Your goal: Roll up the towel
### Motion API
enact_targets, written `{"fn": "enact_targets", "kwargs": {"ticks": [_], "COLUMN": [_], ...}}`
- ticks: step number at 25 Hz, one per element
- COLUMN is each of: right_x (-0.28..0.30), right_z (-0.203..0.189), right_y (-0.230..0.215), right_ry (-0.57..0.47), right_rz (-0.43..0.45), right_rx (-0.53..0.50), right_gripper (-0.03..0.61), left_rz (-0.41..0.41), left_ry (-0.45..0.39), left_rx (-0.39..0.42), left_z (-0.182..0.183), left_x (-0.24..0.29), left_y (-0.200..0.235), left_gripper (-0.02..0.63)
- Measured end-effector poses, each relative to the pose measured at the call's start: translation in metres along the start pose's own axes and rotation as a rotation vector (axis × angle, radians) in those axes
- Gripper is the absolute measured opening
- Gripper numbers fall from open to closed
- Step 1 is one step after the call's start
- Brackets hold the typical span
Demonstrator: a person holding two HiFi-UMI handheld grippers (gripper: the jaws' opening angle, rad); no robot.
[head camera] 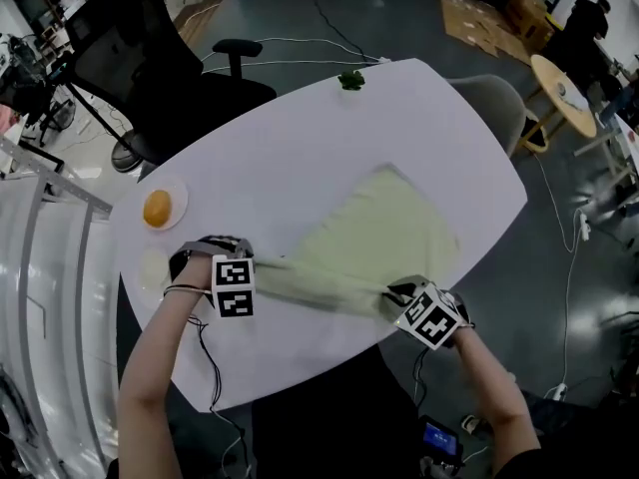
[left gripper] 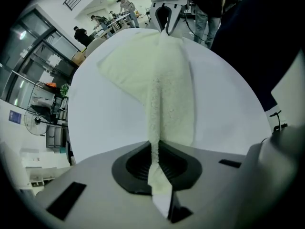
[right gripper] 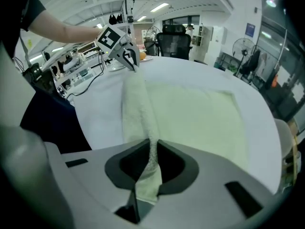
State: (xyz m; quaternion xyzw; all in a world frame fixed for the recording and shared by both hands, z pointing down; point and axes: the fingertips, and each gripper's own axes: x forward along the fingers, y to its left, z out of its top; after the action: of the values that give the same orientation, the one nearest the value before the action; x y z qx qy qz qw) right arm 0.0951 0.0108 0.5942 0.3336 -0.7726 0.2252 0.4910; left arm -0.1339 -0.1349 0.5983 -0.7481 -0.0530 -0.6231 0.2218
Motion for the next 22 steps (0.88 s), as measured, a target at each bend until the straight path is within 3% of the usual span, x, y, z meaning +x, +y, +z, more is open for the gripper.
{"fn": "enact_targets", "kwargs": {"ticks": [6,11,18,22], "right_x": [0.019,0.027,-0.006,-0.037], "right_z": [-0.001,-0.003,0.010,0.014], "right_y": [-0.023,-0.029,-0.044,-0.045], "right_ry": [0.053,0.071,0.024,-0.013], "right_rz": [-0.009,-0.042,-0.194,-0.274], "right_rx": [-0.037,-0.066,-0.095,-0.107], "right_gripper": [0.063,0.075,0.190,0.213], "left_rz": [-0.005,0.016,0.146,0.190], "left_ry": [-0.007,-0.007,-0.067,-0.159], "left_rx": [-0.084,-0.090,-0.134,-0.169], "left_z": [0.000,0.003,-0.007,0.000], "left_x": [0.021,0.025,-0.007,-0.041], "left_y": [0.015,0.022,0.043,0.050], "left_gripper": [0.041,0.052,0.214,0.260]}}
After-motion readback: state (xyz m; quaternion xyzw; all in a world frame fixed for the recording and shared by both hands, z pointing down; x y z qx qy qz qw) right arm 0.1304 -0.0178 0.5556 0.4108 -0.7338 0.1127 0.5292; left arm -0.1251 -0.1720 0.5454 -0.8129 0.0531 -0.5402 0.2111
